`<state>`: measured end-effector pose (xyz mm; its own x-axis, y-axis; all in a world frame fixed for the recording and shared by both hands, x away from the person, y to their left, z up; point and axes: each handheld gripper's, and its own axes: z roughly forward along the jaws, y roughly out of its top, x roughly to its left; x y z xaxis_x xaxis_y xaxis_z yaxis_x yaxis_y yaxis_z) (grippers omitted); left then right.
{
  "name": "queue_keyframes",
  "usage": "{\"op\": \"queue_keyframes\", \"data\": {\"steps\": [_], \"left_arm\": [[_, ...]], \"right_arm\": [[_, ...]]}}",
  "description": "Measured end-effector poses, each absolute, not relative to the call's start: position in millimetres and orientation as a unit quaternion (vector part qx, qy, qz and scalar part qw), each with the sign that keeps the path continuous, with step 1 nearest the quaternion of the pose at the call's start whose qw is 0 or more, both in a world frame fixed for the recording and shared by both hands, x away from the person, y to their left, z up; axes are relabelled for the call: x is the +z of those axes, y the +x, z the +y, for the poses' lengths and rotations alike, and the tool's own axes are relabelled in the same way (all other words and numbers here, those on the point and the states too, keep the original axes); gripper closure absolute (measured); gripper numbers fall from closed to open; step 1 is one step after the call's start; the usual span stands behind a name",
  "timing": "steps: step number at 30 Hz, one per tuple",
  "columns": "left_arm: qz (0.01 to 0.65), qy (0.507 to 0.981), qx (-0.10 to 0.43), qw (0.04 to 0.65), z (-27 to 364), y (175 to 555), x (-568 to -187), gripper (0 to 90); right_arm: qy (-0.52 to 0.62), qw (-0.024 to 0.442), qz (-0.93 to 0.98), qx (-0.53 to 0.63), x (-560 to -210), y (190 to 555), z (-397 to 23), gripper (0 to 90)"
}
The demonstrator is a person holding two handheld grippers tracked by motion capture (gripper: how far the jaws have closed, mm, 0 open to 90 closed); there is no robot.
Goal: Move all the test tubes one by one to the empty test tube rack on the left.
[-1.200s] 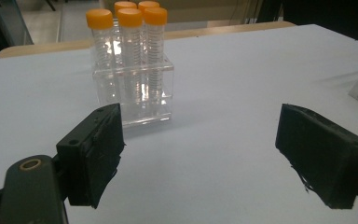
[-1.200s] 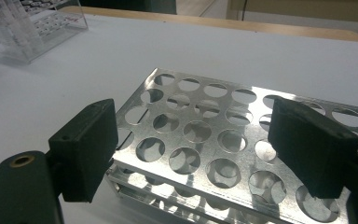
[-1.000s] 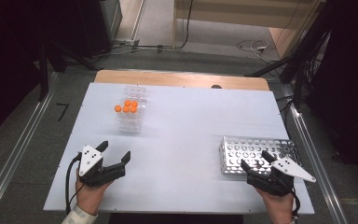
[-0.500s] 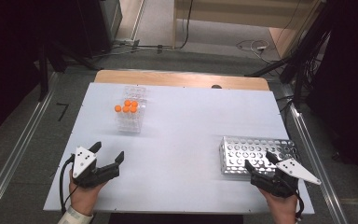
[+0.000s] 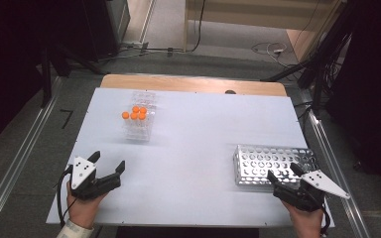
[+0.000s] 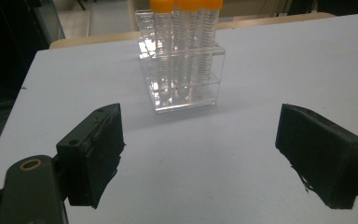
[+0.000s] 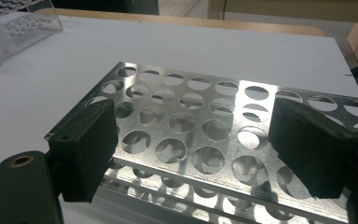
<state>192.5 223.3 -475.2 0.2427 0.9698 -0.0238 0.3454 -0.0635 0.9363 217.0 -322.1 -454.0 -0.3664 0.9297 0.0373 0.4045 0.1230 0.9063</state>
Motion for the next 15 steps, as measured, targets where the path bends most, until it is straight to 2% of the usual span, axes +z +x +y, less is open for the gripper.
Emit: {"op": "queue_keyframes", "data": {"steps": [15], "left_arm": [[0.532, 0.630, 0.351, 0.445, 242.4, 188.6, -478.5, 15.5]], "right_arm": [[0.499, 0.304, 0.677, 0.447, -455.1, 213.8, -339.9, 14.4]]}}
